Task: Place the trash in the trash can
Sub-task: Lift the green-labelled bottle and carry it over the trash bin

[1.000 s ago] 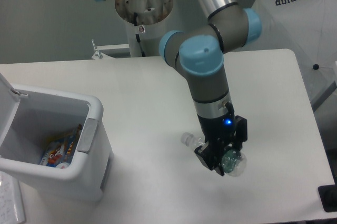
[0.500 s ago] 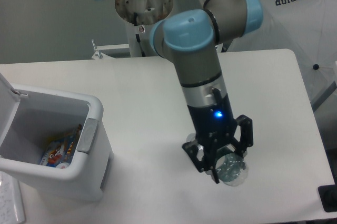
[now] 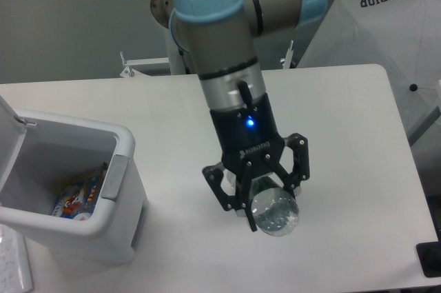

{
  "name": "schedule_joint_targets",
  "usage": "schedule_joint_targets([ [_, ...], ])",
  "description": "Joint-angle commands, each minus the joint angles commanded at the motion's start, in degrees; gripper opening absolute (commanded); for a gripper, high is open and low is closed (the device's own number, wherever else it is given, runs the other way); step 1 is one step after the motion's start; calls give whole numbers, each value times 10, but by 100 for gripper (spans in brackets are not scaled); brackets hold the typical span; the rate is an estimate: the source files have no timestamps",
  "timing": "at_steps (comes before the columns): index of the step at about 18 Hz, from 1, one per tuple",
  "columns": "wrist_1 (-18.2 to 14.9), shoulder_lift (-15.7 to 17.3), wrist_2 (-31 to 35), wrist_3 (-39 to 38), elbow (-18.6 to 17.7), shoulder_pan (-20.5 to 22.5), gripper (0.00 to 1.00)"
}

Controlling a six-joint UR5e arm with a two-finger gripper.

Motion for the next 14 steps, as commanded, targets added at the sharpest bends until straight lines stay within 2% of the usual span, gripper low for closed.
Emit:
schedule_joint_targets([
  [5, 0, 32, -1, -9, 4, -14, 63],
  [10, 0, 41, 1, 36, -4, -70, 63],
  [14, 0, 36, 2, 41, -10, -136, 63],
])
